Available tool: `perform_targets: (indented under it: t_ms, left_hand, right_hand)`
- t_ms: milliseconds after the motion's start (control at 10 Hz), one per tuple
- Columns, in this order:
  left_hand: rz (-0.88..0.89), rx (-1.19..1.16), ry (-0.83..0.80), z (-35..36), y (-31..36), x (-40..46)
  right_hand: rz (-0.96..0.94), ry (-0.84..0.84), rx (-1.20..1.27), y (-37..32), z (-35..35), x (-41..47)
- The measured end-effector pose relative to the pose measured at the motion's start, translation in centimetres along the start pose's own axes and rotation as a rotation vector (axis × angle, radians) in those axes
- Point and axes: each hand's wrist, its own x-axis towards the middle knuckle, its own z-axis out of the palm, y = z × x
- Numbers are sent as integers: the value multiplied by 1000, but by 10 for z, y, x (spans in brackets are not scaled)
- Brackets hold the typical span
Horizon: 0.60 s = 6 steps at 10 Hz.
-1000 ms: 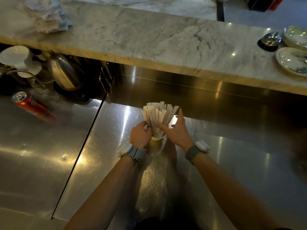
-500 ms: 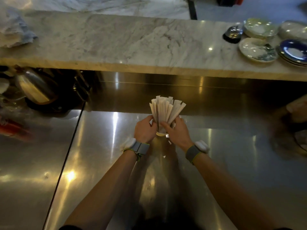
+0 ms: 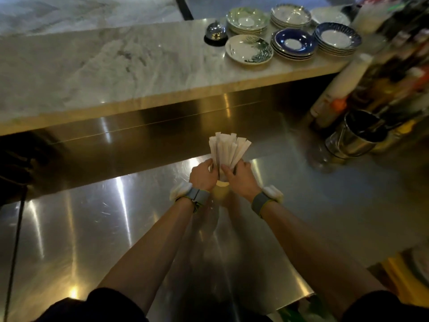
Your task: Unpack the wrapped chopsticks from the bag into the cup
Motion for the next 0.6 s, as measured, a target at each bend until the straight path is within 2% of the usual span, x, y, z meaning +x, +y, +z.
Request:
perform_targets:
  t_ms: [300, 600]
  left_hand:
    - [-43, 109, -2, 5, -4, 2]
    - [-46, 164, 88, -21, -2, 1]
  right_hand:
    - [31, -48, -105, -10, -7, -10]
    - [108, 127, -477, -27, -39, -25]
